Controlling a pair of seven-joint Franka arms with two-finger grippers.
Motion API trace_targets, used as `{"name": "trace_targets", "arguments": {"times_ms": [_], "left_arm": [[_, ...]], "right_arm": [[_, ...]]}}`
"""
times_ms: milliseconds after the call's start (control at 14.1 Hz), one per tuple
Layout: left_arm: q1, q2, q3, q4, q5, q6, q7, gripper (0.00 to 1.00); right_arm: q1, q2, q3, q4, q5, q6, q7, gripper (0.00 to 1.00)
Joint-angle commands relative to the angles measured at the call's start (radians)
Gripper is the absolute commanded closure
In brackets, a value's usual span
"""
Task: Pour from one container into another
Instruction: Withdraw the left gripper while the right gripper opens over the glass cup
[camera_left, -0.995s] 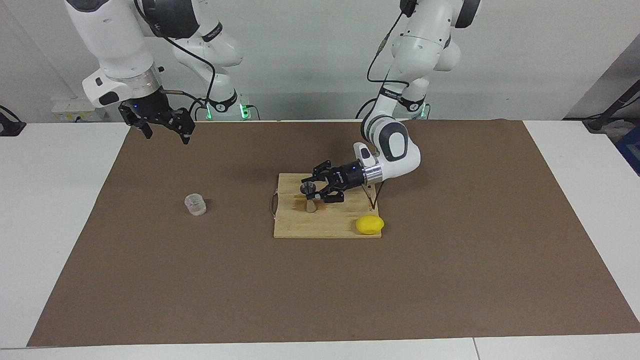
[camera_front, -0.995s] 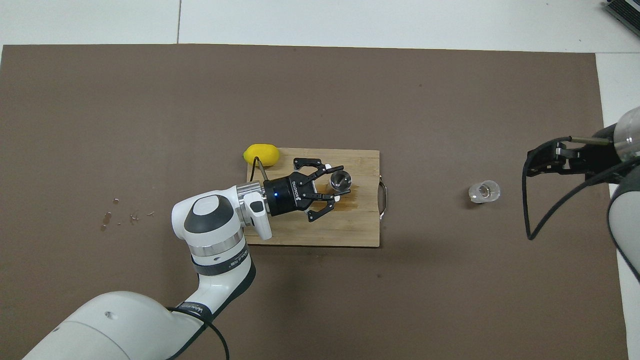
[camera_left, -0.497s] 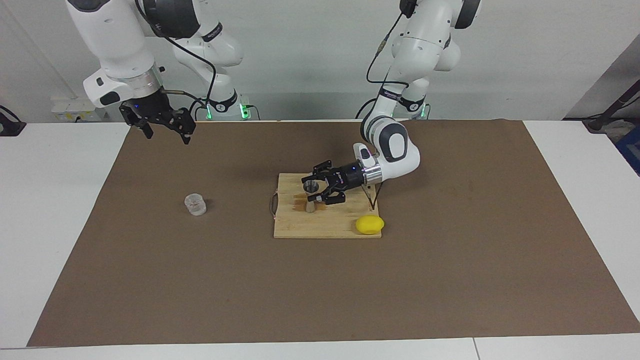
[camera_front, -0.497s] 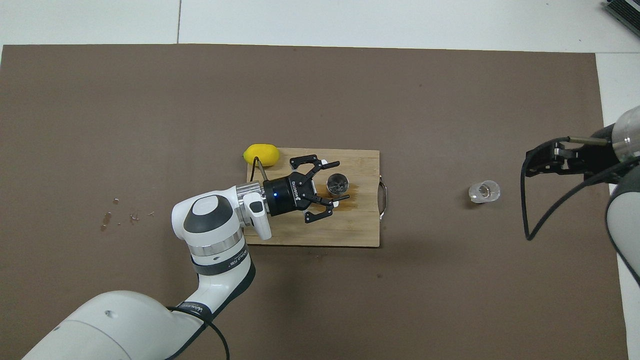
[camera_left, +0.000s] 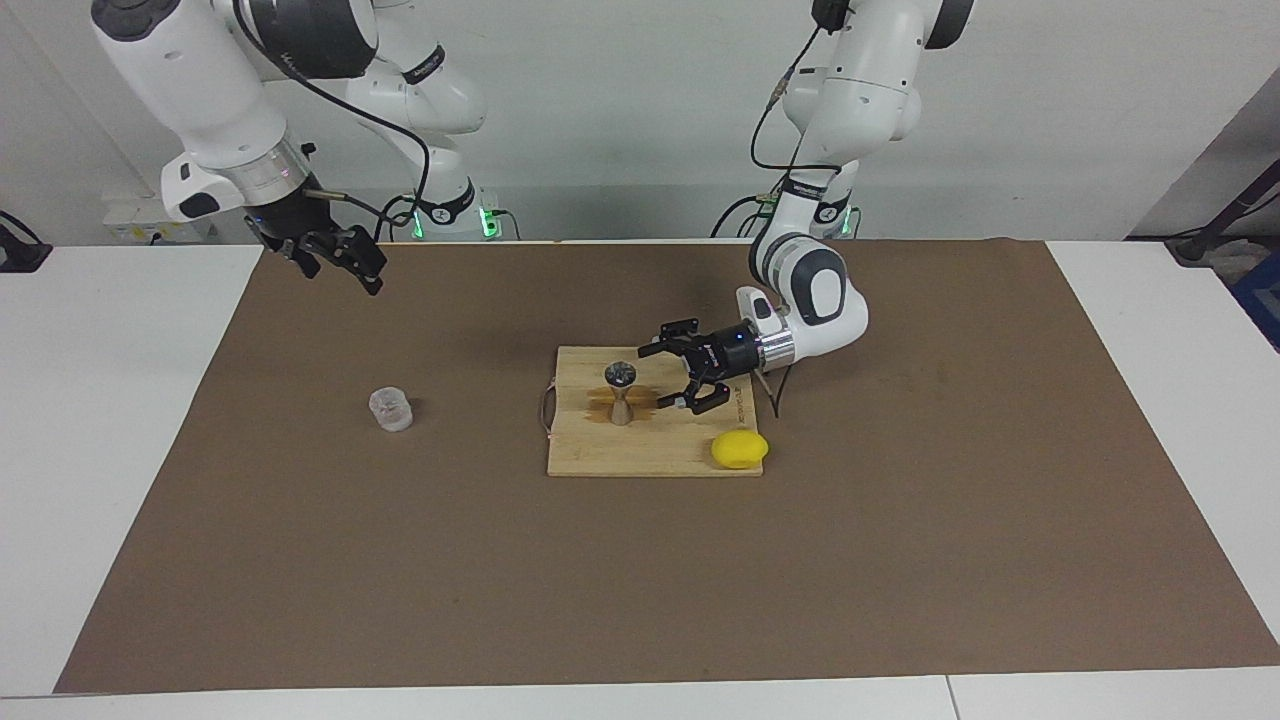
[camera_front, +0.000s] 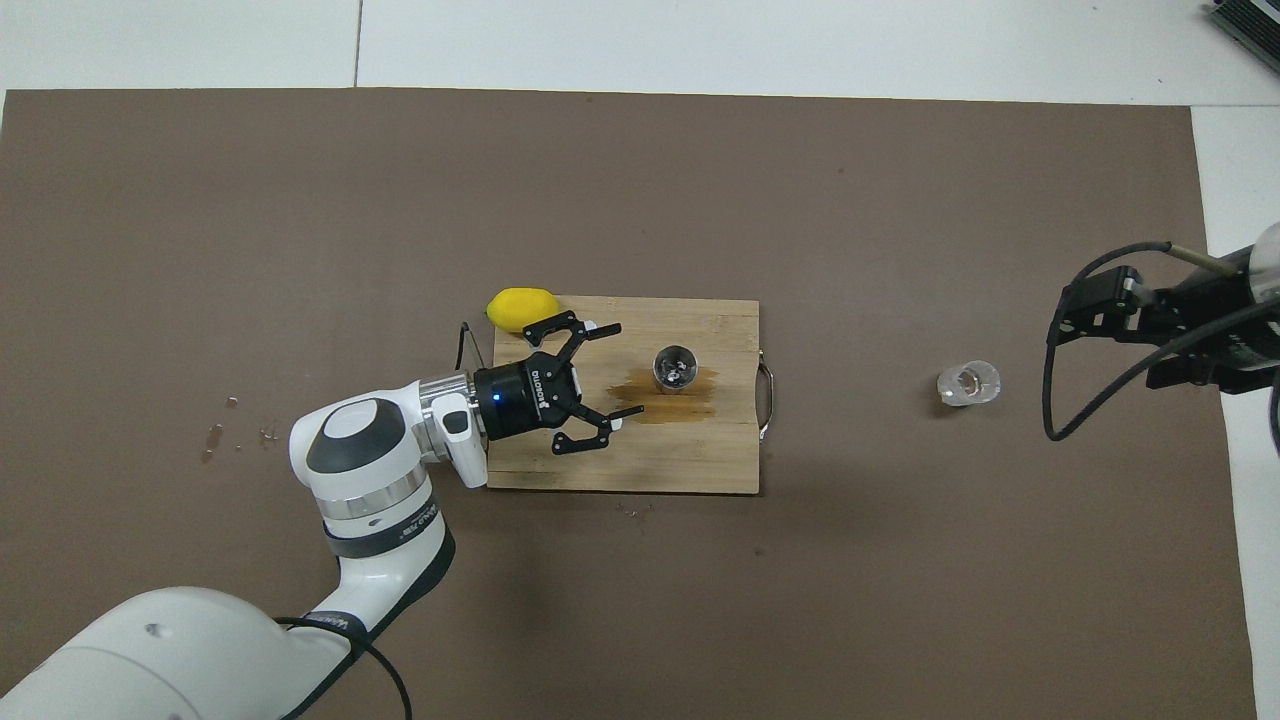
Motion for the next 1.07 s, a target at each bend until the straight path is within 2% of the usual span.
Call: {"name": "trace_targets", "arguments": {"times_ms": [0, 213, 284, 426, 852, 995], "left_arm": [[0.086, -0.095, -0.002, -0.082, 0.097, -0.046, 0.011, 0.00], [0.201, -0.115, 0.001, -0.073, 0.252, -0.093, 0.008, 0.00], [0.256, -0.124, 0.001, -0.061, 0.331, -0.110, -0.007, 0.00], [0.350, -0.126, 0.001, -0.016, 0.491, -0.145, -0.059, 0.00], [0.611, -0.124, 0.003, 0.207, 0.956, -0.316, -0.247, 0.00], [0.672, -0.126, 0.003, 0.290, 1.083, -0.372, -0.313, 0.00]], "right_arm": [[-0.037, 0.003, 0.007, -0.082, 0.060, 0.078, 0.144, 0.12], [-0.094, 0.030, 0.007, -0.162, 0.143, 0.180, 0.261, 0.13], [-0.117, 0.070, 0.007, -0.162, 0.166, 0.184, 0.263, 0.17], [-0.152, 0.139, 0.007, -0.162, 0.186, 0.203, 0.258, 0.17], [-0.232, 0.280, 0.007, -0.173, 0.270, 0.299, 0.260, 0.15], [-0.243, 0.309, 0.007, -0.173, 0.289, 0.317, 0.269, 0.08]]}}
